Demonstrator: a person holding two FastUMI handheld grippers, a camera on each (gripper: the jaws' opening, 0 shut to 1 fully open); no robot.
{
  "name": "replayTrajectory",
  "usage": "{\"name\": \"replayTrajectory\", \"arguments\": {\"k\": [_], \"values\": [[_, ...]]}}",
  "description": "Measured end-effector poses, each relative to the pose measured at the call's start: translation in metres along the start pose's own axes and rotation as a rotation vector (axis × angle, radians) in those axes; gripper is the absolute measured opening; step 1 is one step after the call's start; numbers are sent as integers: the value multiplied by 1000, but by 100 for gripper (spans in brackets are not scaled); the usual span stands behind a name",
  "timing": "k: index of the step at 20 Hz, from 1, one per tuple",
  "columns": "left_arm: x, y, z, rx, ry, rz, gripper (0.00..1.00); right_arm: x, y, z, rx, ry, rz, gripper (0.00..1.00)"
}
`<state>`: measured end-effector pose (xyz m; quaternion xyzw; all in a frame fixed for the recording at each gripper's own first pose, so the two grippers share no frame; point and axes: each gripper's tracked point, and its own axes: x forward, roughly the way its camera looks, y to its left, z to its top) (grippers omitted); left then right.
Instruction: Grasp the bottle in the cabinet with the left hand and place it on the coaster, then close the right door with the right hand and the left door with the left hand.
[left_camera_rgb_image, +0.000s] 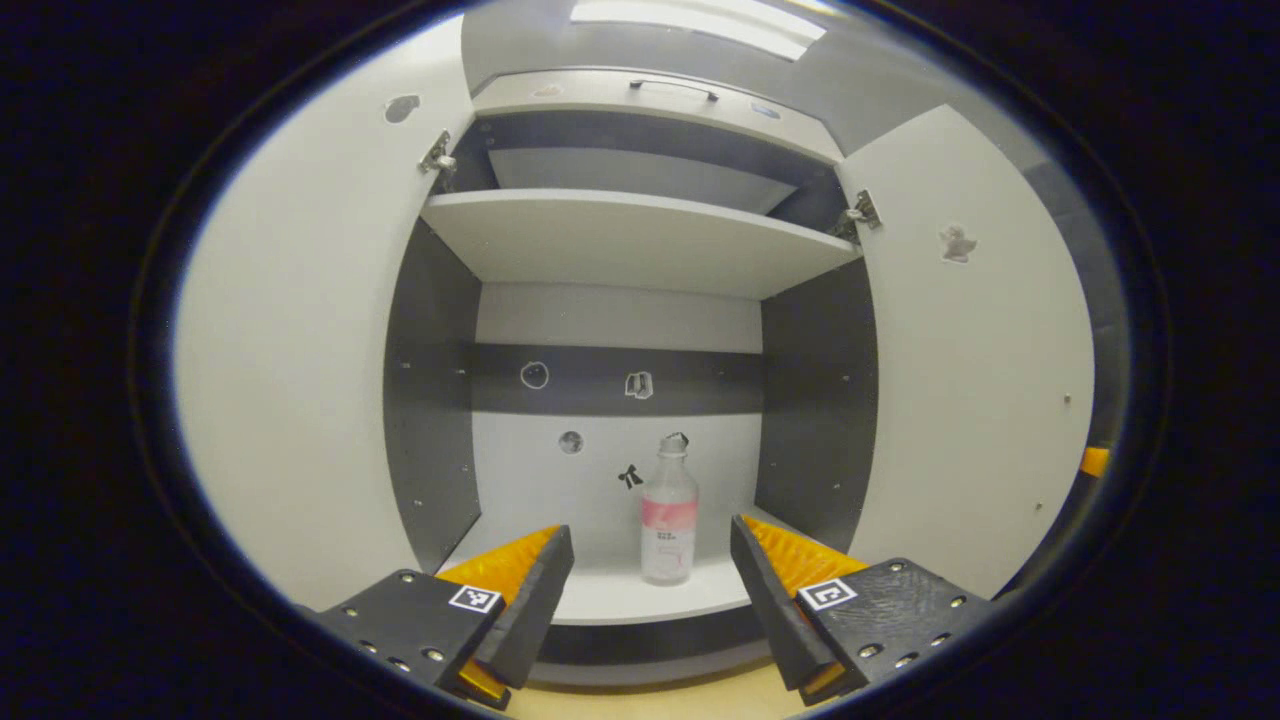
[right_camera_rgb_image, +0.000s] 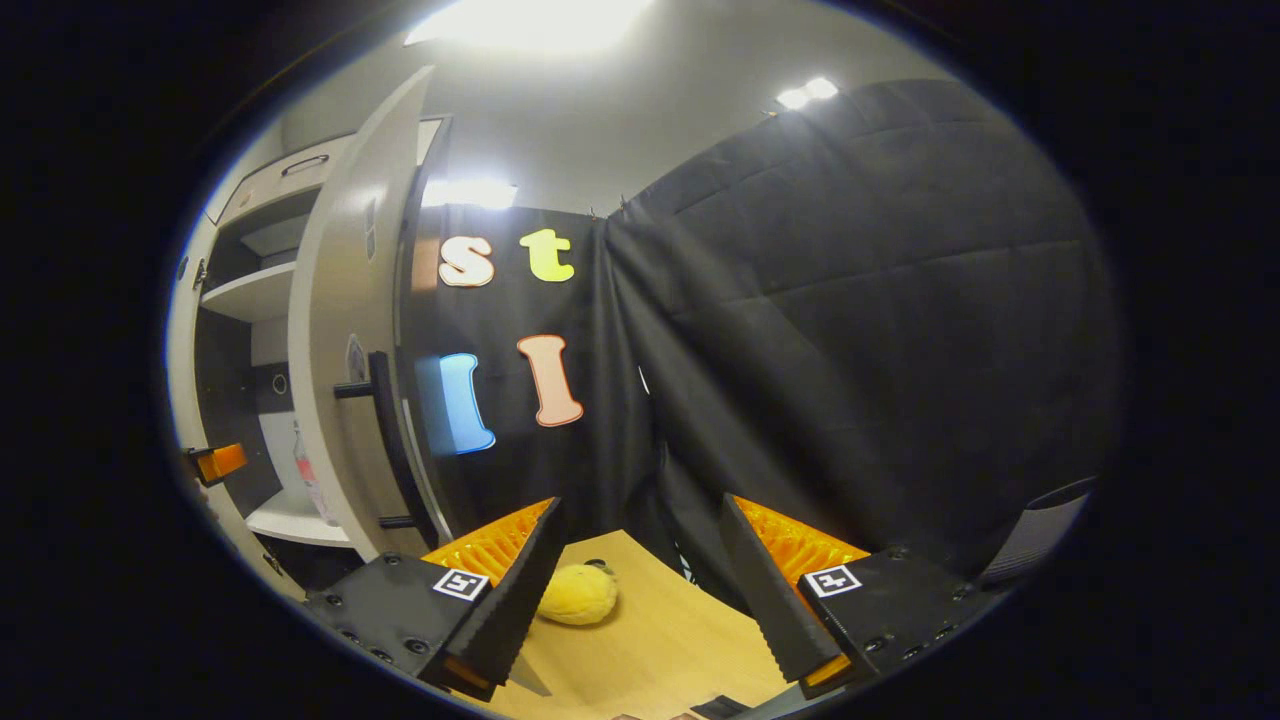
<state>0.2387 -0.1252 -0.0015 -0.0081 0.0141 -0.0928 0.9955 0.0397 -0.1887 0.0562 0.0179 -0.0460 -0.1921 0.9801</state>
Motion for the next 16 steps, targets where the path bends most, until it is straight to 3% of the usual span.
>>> {"name": "replayTrajectory", "arguments": {"k": [1, 3, 4, 5, 6, 8, 9, 10, 13, 16], "values": [[11, -1, -4, -5, 6, -1, 84, 4, -3, 1, -2, 0, -8, 98], [32, -5, -11, -15, 23, -8, 84, 12, -8, 2, -8, 0, -26, 98], [41, -6, -15, -22, 33, -17, 99, 16, -10, -2, -9, 2, -35, 98], [50, -8, -16, -26, 39, -23, 92, 20, -11, -4, -7, 5, -42, 94], [58, -10, -18, -30, 43, -29, 84, 25, -13, -5, -5, 6, -48, 98], [75, -16, -21, -28, 48, -45, 99, 33, -17, -7, -4, 6, -60, 98], [84, -18, -22, -16, 49, -47, 84, 36, -19, -7, -3, 7, -65, 94], [92, -20, -23, -4, 50, -49, 92, 38, -19, -6, 0, 7, -63, 98], [116, -22, -34, -20, 61, -65, 96, 39, -22, -8, 4, 1, -81, 98], [134, -18, -42, -10, 75, -53, 92, 45, -25, -11, 8, 4, -97, 98]]}}
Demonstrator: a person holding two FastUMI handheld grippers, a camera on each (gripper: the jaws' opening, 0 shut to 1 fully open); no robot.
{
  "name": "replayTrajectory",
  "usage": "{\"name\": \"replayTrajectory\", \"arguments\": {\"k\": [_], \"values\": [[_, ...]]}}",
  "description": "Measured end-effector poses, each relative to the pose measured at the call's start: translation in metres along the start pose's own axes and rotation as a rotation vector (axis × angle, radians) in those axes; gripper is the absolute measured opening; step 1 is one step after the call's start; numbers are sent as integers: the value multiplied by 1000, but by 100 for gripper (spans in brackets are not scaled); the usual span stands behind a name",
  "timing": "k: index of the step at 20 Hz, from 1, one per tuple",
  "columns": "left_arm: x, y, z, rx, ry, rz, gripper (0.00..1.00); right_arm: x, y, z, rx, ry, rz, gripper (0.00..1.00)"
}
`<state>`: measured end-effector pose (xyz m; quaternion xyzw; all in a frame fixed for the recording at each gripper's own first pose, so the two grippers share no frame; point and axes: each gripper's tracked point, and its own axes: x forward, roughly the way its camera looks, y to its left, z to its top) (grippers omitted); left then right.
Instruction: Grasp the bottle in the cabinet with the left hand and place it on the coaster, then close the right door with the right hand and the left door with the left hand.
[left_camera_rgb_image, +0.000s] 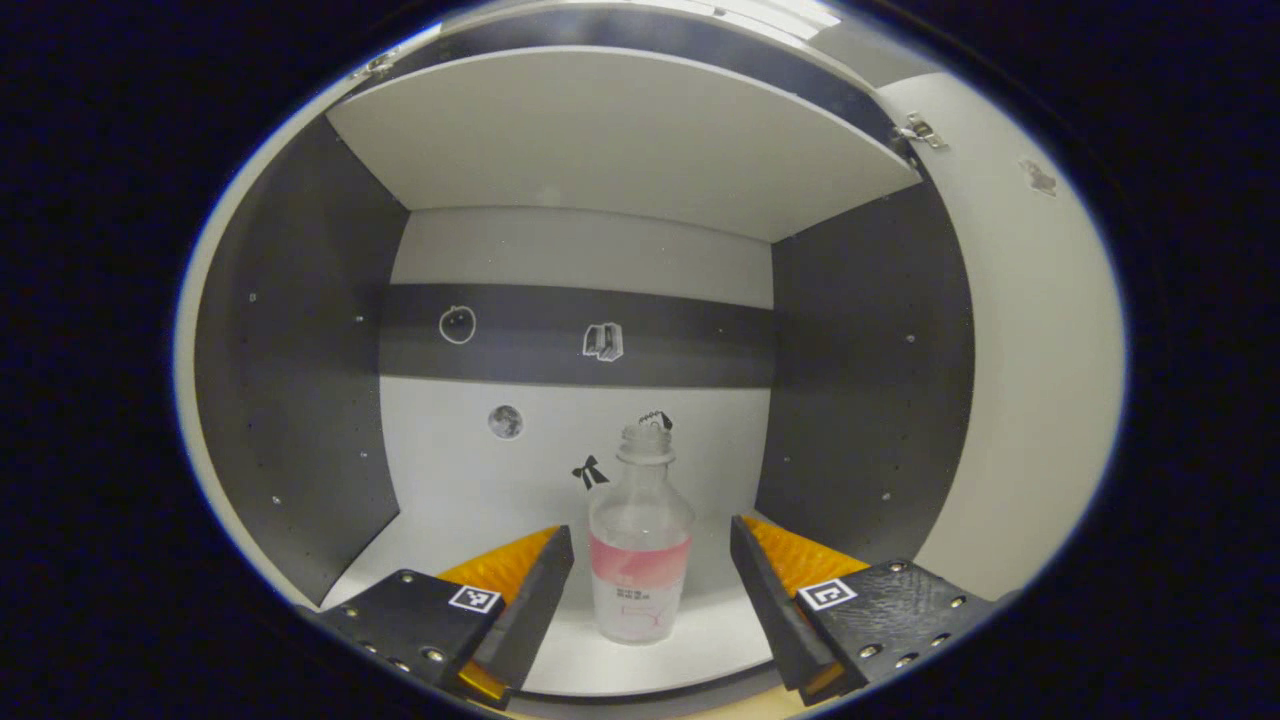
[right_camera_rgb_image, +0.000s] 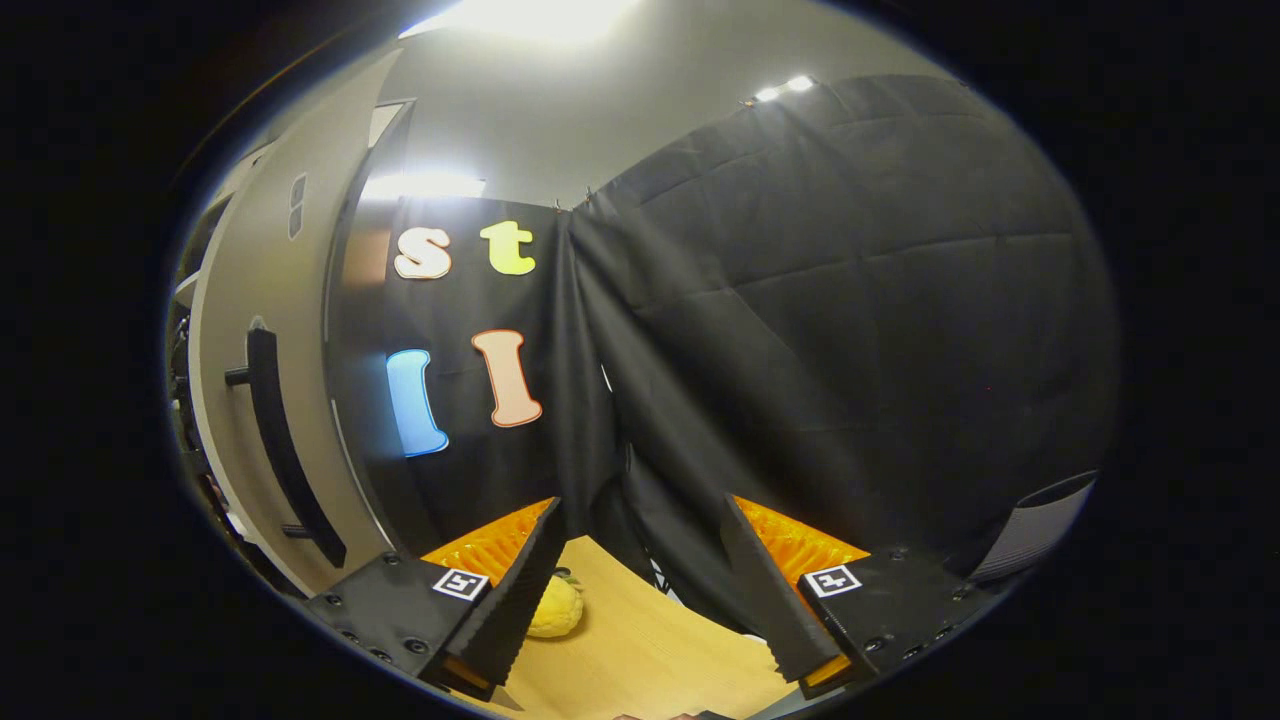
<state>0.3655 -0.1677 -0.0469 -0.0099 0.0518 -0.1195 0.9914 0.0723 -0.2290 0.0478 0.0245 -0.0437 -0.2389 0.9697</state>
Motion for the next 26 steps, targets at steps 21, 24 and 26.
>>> {"name": "replayTrajectory", "arguments": {"k": [21, 24, 26], "values": [[10, -22, -5, 43, 1, -99, 68, 11, -5, -6, -10, 15, -60, 98], [-16, -23, 6, 27, -25, -119, 69, 3, -5, -1, -29, 6, -56, 98], [-36, -22, 13, 23, -45, -128, 69, -2, -6, 4, -30, -2, -56, 98]]}}
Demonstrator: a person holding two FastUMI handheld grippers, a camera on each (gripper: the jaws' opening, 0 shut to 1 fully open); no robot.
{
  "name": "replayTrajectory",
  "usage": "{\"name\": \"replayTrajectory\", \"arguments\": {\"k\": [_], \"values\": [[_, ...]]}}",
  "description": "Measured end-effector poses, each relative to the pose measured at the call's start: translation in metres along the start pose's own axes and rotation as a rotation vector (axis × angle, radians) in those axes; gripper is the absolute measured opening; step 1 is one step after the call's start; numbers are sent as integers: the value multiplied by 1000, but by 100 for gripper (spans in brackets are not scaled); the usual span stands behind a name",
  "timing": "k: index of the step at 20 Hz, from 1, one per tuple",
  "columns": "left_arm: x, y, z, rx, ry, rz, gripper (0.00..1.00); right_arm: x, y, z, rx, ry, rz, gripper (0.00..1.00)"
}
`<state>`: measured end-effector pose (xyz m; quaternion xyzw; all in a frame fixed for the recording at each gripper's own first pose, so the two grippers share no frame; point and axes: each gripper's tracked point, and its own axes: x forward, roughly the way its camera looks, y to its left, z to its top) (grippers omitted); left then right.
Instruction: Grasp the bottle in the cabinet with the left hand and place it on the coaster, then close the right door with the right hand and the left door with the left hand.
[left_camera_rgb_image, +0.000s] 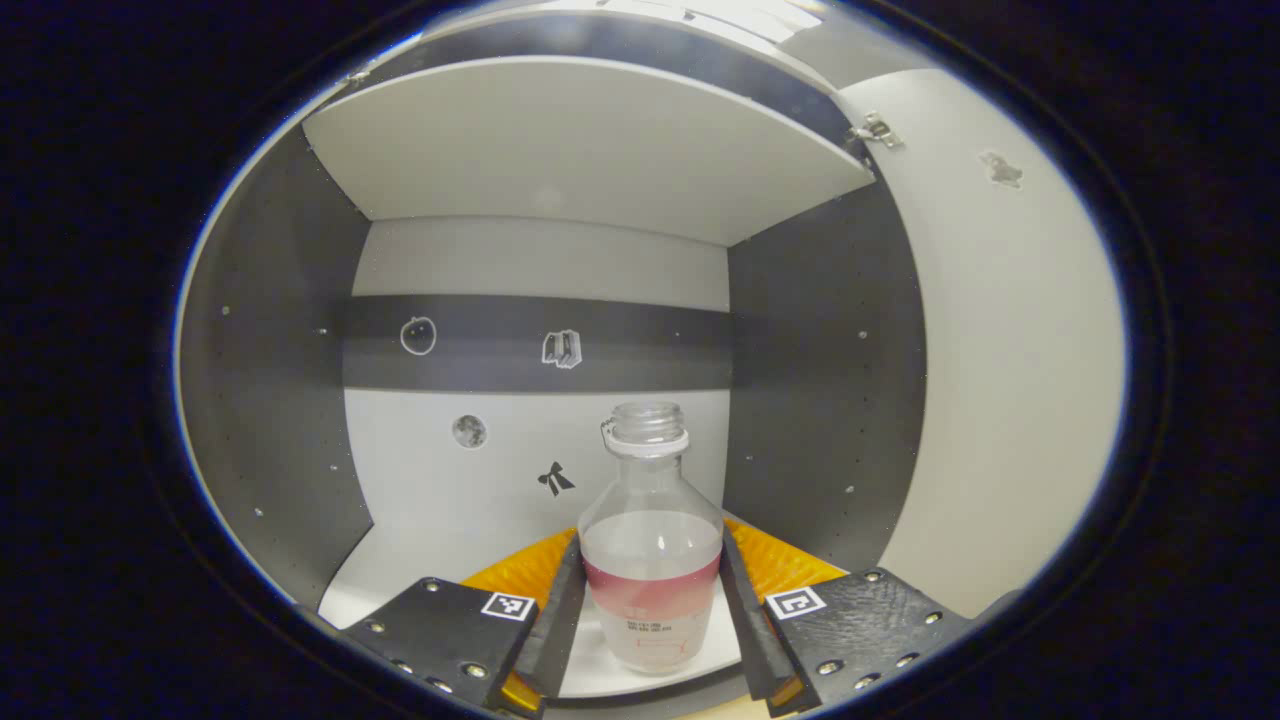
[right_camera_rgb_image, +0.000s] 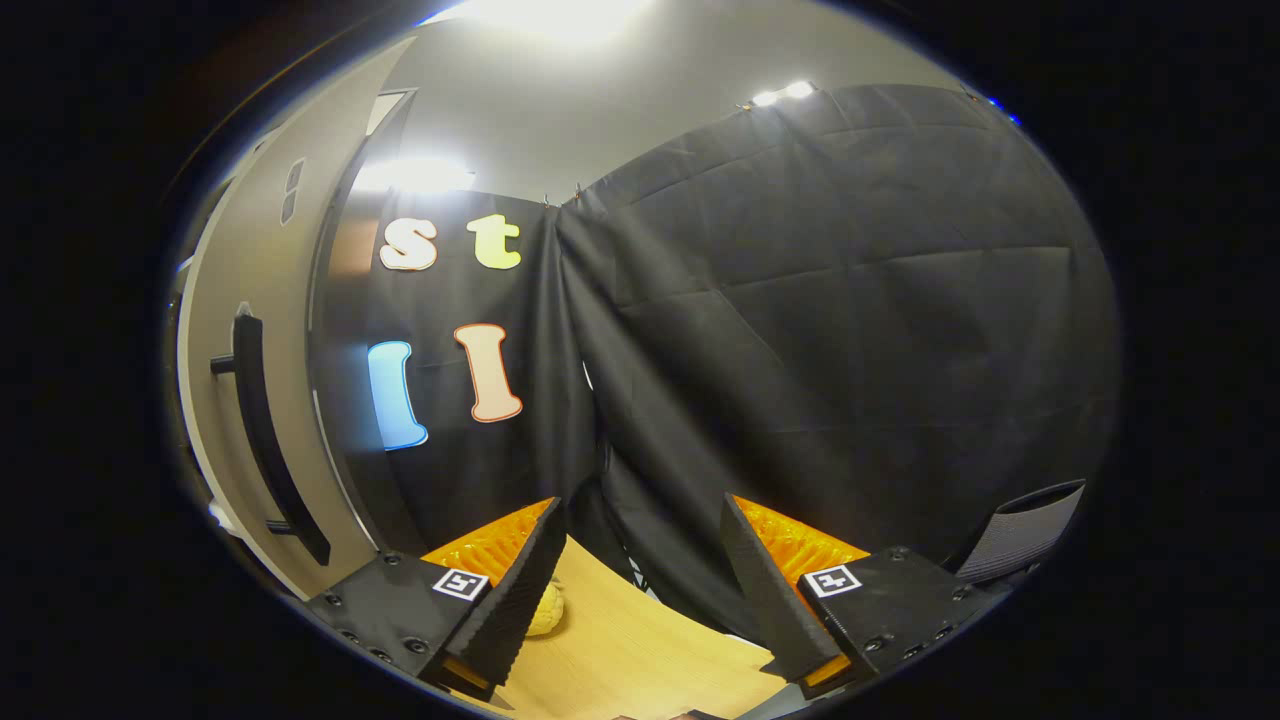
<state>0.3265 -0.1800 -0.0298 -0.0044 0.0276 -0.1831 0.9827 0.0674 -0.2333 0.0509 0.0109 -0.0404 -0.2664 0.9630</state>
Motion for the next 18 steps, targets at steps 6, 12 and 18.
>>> {"name": "replayTrajectory", "arguments": {"k": [6, 12, 18], "values": [[-68, -13, 11, 54, -40, -32, 68, -16, -13, 14, -9, -24, -20, 98], [-140, -26, -13, 33, -29, -59, 68, -35, -16, 27, -35, -47, -11, 98], [-196, -26, -56, 2, 26, -46, 69, -55, -6, 29, -85, -49, 47, 99]]}}
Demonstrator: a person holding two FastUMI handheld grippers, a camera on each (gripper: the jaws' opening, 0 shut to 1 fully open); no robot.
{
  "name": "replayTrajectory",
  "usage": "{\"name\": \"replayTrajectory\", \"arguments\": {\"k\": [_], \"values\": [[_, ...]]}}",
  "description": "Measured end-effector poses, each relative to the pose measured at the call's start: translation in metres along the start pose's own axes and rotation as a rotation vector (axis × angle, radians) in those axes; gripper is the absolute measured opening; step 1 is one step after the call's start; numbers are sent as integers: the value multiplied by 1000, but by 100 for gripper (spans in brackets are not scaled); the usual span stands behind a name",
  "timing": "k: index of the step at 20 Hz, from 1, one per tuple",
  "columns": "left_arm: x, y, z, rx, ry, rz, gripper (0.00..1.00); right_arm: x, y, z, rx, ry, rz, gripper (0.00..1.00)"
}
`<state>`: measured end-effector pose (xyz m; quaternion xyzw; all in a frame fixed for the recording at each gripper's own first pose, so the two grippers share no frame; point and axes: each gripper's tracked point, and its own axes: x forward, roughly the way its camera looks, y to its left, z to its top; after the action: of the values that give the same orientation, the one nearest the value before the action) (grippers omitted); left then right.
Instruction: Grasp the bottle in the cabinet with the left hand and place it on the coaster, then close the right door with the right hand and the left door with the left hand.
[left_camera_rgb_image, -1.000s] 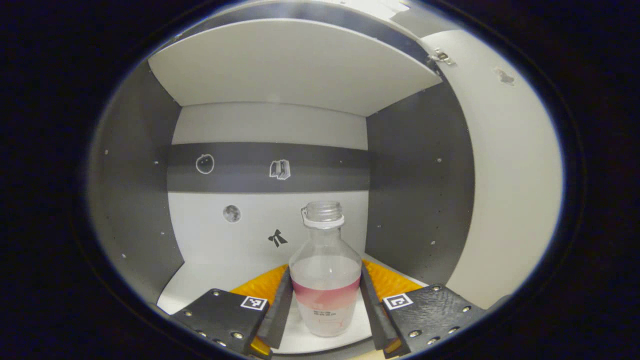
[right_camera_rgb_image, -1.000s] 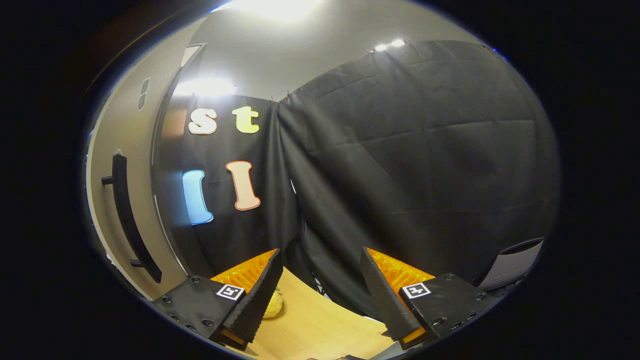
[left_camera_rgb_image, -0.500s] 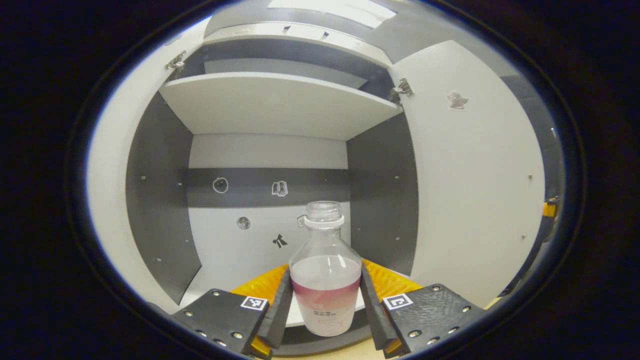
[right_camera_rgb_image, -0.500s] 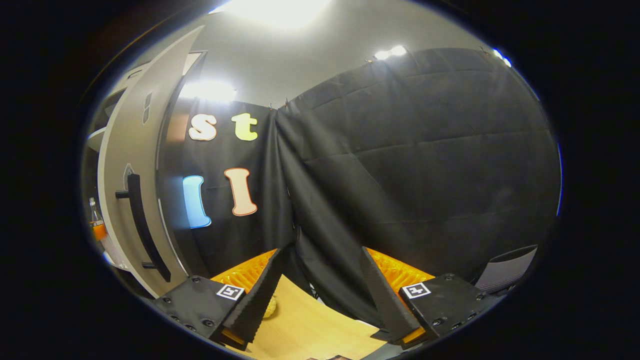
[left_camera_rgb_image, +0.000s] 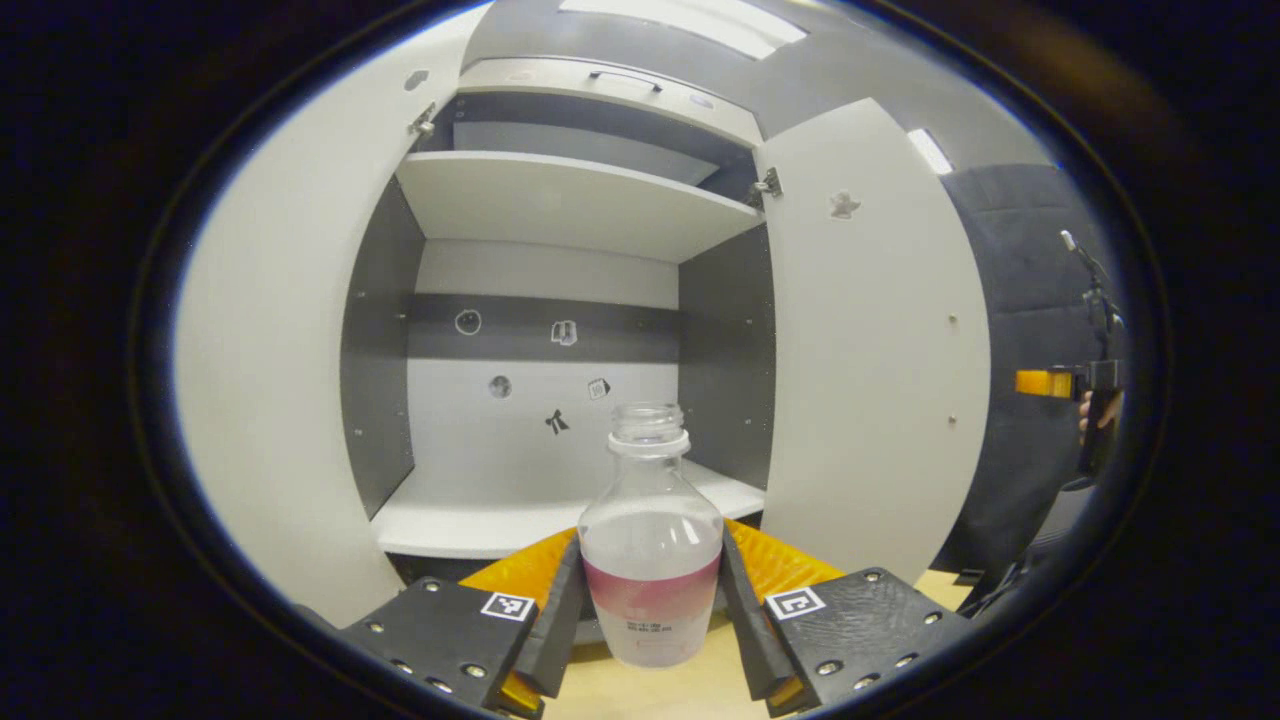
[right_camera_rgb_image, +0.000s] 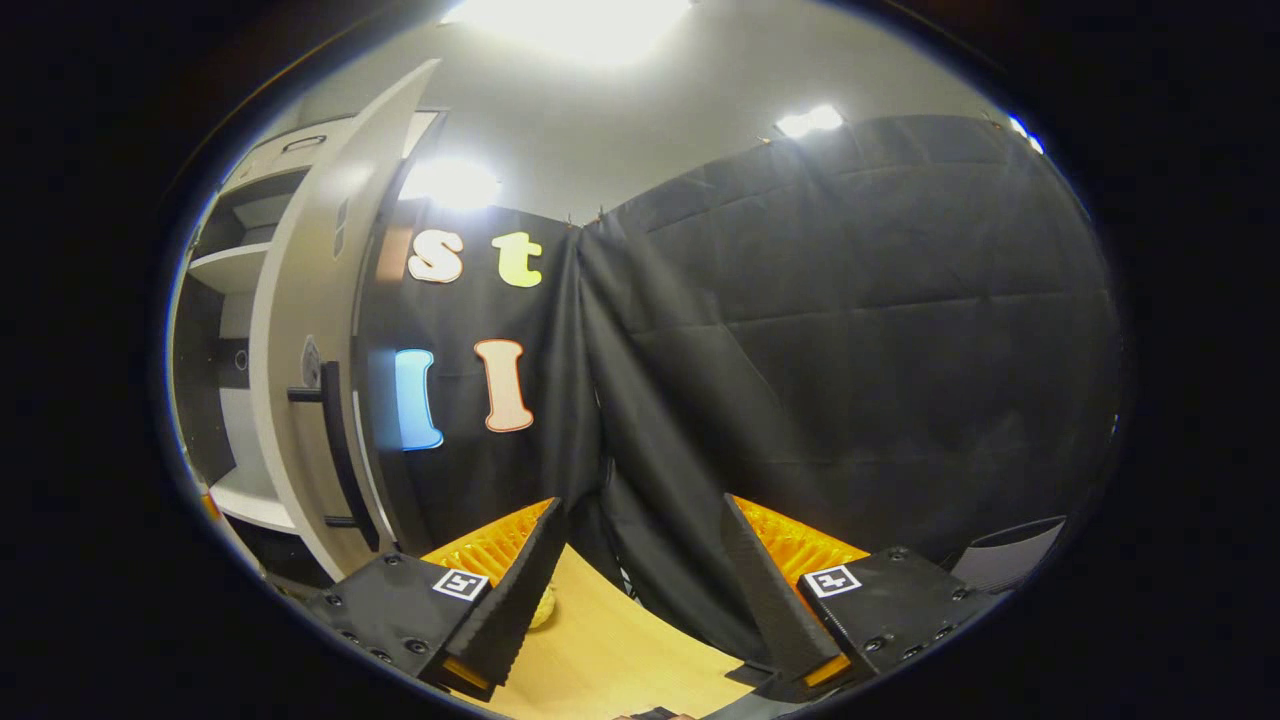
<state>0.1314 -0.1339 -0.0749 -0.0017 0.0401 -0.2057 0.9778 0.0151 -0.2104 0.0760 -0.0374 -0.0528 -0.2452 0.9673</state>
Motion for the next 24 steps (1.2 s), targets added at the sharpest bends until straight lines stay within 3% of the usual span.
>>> {"name": "replayTrajectory", "arguments": {"k": [3, 4, 5, 10, 17, 18, 19, 24], "values": [[-27, 2, -19, -15, -6, 17, 69, -10, 9, 0, -8, 5, 42, 99], [-33, 2, -29, -15, -12, 16, 76, -13, 13, -1, -9, 11, 58, 99], [-39, 3, -44, -16, -9, 18, 69, -17, 15, -2, -9, 15, 71, 99], [-61, -1, -122, -76, 49, 26, 69, -26, 20, -5, -28, 33, 102, 99], [-68, -15, -195, -143, 90, 25, 69, -34, 8, -22, -10, 98, 70, 98], [-70, -17, -203, -141, 97, 25, 69, -34, 6, -25, -16, 107, 64, 94], [-71, -20, -211, -137, 102, 24, 69, -35, 5, -27, -19, 117, 61, 99], [-77, -36, -252, -72, 152, 10, 69, -42, 11, -47, -11, 175, 64, 99]]}}
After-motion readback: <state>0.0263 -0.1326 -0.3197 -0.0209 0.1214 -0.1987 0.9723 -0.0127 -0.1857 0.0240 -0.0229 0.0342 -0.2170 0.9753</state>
